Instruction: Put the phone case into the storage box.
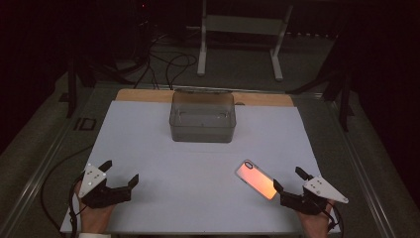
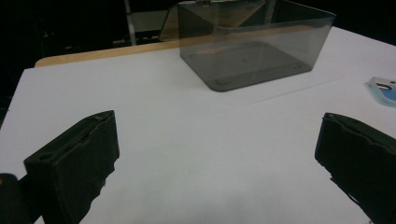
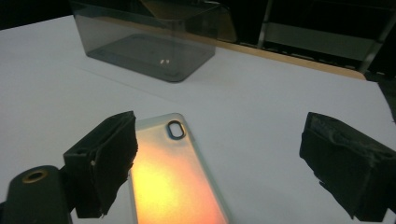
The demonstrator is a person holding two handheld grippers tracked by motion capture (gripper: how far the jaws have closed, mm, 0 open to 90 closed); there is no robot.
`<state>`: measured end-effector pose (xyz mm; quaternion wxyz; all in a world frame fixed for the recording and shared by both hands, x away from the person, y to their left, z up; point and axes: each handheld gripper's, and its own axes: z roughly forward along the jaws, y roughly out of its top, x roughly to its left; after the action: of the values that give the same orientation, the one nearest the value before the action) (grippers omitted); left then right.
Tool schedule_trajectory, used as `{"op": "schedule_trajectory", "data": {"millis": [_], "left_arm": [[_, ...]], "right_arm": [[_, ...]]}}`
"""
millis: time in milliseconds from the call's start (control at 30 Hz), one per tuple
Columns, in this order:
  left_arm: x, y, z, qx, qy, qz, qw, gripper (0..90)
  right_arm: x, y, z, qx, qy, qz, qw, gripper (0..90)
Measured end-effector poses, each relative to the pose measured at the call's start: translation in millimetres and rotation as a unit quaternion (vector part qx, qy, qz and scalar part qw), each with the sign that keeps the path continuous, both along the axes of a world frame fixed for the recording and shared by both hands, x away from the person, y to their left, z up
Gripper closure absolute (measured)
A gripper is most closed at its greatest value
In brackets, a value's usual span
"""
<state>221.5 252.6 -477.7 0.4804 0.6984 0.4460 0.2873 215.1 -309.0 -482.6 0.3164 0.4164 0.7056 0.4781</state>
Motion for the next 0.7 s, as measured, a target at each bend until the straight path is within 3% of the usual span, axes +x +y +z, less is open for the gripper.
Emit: {"op": "schedule_trajectory", "data": {"millis": [233, 467, 700], "left_arm": [[2.6, -5.1, -5.9, 0.007, 0.009, -0.007, 0.9999, 0.6], [8.7, -15.1, -1.9, 0.010, 0.015, -0.016, 0.9997, 0.5], [20.0, -32.9, 7.4, 0.037, 0.017, -0.031, 0.9987, 0.5]], "right_arm": [[2.2, 0.4, -2.6, 0.000, 0.008, 0.001, 1.0000, 11.2], [4.0, -1.7, -5.3, 0.001, 0.012, -0.003, 0.9999, 11.3], [4.4, -4.7, -6.6, 0.002, 0.011, -0.015, 0.9998, 11.3]]}}
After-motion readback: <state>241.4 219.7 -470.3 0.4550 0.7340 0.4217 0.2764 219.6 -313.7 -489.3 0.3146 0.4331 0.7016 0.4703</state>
